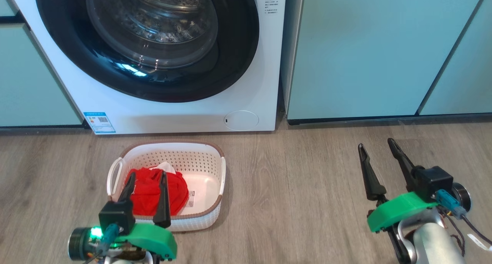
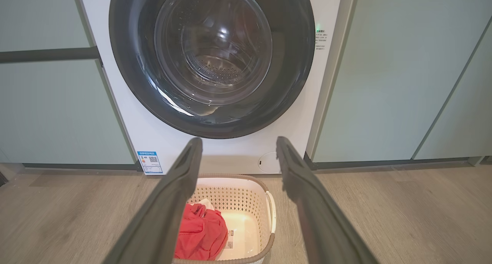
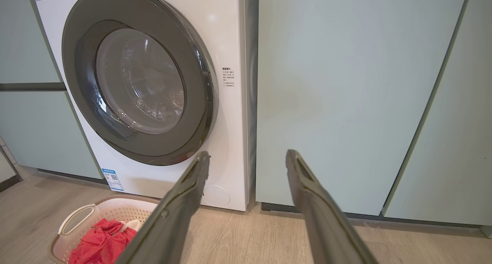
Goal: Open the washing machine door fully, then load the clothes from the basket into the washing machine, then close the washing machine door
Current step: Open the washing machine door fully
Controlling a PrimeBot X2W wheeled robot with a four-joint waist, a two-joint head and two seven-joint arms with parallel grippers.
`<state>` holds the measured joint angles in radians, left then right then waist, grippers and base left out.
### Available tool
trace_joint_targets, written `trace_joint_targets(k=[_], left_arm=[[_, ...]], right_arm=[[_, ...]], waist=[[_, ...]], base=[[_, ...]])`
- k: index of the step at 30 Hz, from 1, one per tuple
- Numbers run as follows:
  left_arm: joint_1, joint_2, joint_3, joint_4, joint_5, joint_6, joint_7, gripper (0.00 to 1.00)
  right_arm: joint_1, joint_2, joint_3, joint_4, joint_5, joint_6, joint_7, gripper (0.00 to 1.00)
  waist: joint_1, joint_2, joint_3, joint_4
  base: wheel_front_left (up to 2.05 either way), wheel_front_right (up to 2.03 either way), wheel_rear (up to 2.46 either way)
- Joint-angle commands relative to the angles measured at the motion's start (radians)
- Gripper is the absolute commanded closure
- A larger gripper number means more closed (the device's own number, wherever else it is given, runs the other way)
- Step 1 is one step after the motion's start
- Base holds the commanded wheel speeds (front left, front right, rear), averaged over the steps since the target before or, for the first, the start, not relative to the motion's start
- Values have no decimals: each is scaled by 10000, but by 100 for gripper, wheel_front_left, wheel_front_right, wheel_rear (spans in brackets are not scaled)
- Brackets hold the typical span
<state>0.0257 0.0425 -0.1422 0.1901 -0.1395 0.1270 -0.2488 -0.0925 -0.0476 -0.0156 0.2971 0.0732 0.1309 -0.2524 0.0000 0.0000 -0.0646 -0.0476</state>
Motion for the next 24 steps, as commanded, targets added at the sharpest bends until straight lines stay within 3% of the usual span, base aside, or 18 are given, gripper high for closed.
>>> trace_joint_targets(k=[1,10,11,12,13,17,20,24], left_arm=[[-353,78,255,-308,71,74,-130,0],[-350,78,253,-263,31,134,-130,0],[-349,78,250,-253,23,134,-130,0],[-348,78,247,-245,18,134,-130,0],[-350,78,244,-237,15,133,-130,0],[-393,78,214,-243,14,115,-130,0],[-439,78,159,-246,-35,109,-130,0],[-516,78,28,-272,-80,98,-130,0]], right_arm=[[-472,-26,280,-352,23,-2,-93,0],[-460,-26,261,-394,-22,-2,-93,0],[-457,-26,257,-396,-6,-2,-93,21],[-456,-26,241,-388,32,-2,-93,64],[-461,-26,224,-398,58,-2,-93,100],[-474,-26,193,-514,108,-2,-93,100],[-482,-26,55,-457,1246,-2,-93,100],[-709,-26,-132,-396,1842,-2,-93,100]], waist=[[0,0,5,7],[0,0,47,61],[0,0,57,71],[0,0,69,81],[0,0,84,92],[0,0,220,179],[0,0,372,312],[0,0,742,550]], base=[[0,0,0],[0,0,0],[0,0,0],[0,0,0],[0,0,0],[0,0,0],[0,0,0],[0,0,0]])
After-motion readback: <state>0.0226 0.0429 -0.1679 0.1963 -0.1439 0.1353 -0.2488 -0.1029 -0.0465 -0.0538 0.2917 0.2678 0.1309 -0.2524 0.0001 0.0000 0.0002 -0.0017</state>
